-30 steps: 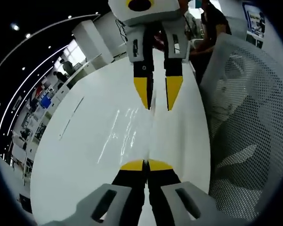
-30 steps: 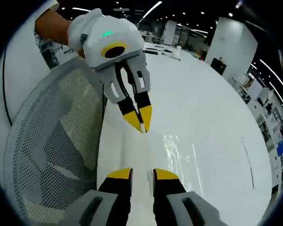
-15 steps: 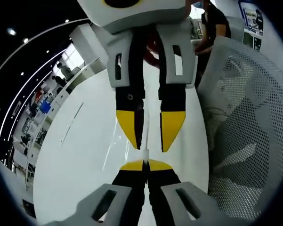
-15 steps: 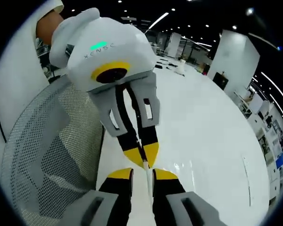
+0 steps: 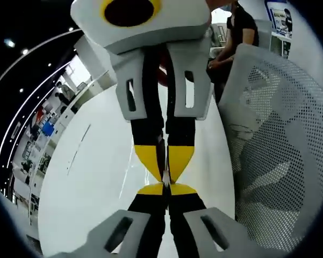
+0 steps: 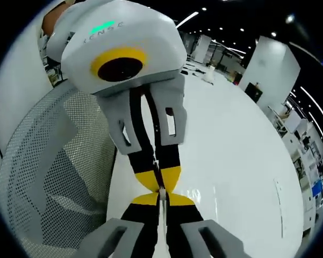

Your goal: Open the resealable bag by pulling the two sides of the seal apart until the entire bag opening is separated and visibly accessible.

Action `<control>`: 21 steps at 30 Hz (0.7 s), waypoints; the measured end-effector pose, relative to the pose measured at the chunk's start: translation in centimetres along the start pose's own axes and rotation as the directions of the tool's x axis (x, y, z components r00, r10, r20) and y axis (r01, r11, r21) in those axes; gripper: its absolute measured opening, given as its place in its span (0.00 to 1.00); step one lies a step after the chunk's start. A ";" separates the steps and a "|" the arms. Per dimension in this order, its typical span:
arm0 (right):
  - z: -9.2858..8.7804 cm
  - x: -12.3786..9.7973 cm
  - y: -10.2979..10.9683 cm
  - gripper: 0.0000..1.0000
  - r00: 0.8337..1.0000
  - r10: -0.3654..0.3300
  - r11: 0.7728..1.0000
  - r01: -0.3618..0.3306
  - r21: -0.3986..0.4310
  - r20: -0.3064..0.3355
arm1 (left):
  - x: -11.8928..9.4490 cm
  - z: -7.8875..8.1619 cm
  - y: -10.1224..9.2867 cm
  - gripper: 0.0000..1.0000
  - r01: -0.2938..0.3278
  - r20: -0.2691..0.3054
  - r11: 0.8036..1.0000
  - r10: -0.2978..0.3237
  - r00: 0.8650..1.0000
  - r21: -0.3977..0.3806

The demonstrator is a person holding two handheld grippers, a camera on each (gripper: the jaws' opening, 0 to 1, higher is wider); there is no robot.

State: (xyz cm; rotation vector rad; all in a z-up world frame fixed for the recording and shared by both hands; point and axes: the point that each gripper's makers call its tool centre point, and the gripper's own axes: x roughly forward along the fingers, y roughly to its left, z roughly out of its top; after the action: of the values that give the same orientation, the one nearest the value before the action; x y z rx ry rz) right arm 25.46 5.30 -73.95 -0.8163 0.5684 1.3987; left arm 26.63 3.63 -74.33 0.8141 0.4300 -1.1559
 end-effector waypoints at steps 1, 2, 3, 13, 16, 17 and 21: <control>-0.1 0.1 0.0 0.00 1.000 0.001 1.000 -0.001 0.008 0.002 | 0.1 -0.1 0.0 0.00 0.005 0.003 1.000 -0.005 1.000 -0.004; -0.2 0.2 0.0 0.00 1.000 0.003 1.000 -0.003 0.020 -0.001 | 0.1 -0.2 0.0 0.00 0.010 0.009 1.000 -0.010 1.000 -0.014; -0.4 0.3 0.1 0.00 1.000 0.000 0.999 0.000 0.045 -0.013 | 0.3 -0.4 -0.1 0.00 0.018 0.016 0.999 -0.017 1.000 -0.042; -2.6 0.4 0.3 0.00 0.997 -0.006 0.998 0.010 0.061 -0.074 | 0.2 -2.6 0.0 0.00 0.031 -0.034 0.998 -0.033 0.999 -0.058; -2.7 0.4 0.4 0.00 0.997 -0.003 0.997 0.009 0.071 -0.076 | 0.2 -2.5 0.0 0.00 0.021 -0.038 0.999 -0.022 0.999 -0.037; -2.8 0.4 0.3 0.00 0.996 -0.009 0.998 0.014 0.061 -0.088 | 0.3 -2.4 0.1 0.00 0.011 -0.047 1.000 -0.010 0.999 0.020; -3.1 0.5 0.4 0.00 0.995 -0.007 0.999 0.012 0.050 -0.101 | 0.5 -2.4 -0.1 0.00 0.016 -0.033 1.000 -0.016 0.999 -0.001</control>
State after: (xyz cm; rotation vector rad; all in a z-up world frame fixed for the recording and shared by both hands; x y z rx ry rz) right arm 25.50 3.15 -76.30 -0.8511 0.6742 1.3352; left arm 26.98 5.08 -76.29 0.8315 0.4650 -1.1583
